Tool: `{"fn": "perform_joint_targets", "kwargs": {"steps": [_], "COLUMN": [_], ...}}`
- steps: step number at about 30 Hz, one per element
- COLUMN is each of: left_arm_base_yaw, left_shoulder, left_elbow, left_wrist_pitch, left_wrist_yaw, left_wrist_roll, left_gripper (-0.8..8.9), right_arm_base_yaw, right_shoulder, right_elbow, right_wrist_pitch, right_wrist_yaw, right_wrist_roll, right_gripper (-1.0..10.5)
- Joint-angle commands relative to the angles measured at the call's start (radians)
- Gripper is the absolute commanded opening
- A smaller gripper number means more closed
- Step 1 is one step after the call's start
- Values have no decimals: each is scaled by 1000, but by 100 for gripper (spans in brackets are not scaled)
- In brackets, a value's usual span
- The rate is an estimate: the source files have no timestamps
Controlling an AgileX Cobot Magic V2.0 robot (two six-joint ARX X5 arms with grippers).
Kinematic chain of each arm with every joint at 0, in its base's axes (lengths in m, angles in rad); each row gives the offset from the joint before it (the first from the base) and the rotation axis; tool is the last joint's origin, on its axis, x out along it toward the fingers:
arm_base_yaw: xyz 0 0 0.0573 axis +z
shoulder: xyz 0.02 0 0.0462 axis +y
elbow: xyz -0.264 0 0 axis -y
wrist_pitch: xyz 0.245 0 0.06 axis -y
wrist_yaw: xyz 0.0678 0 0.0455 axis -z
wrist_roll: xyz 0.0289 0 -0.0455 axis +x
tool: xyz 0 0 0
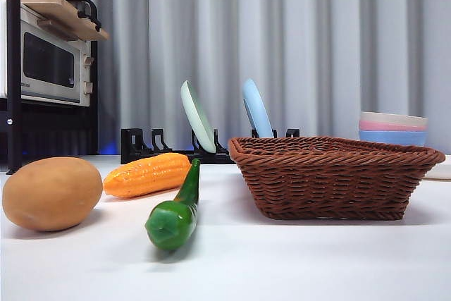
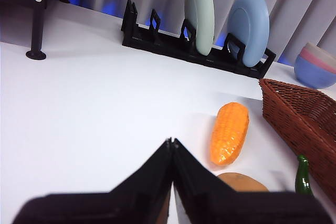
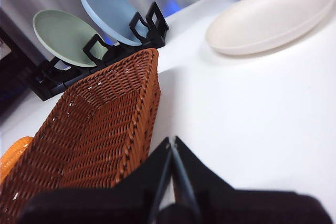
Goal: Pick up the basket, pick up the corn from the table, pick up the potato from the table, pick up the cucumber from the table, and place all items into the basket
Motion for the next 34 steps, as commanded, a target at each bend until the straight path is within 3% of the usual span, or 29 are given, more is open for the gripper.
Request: {"fn": "perform_joint_targets", "kwargs": {"steps": [1, 10, 16, 22, 29, 31, 34], "left_arm_base_yaw": [3, 3, 2, 2, 2, 2, 2], "left_shoulder": [0, 140, 310, 508, 724, 769, 818], "left_elbow": [60, 317, 500, 687, 861, 885, 900], "left_wrist_pitch": [-26, -153, -230, -353, -482, -489, -488], "left_wrist_yaw": [-5, 0, 37, 108, 265, 315, 345], "left_wrist_roll": [-3, 15, 135, 230, 291, 290, 285], "left_gripper": [-7, -7, -7, -6, 5, 88, 323], "right_arm_base_yaw": [1, 1, 1, 1, 1, 1, 1], "right_shoulder": [15, 214, 387, 561, 774, 822, 875], "right_elbow": [53, 285, 471, 648, 822, 849, 862], "right_wrist_pitch": [8, 5, -45, -149, -355, -390, -396], "right_wrist_yaw": [2, -4, -21, -153, -368, -377, -375], "right_wrist_roll": [14, 13, -41, -120, -294, -329, -335], "right_gripper": [-10, -9, -9, -8, 4, 73, 323]}}
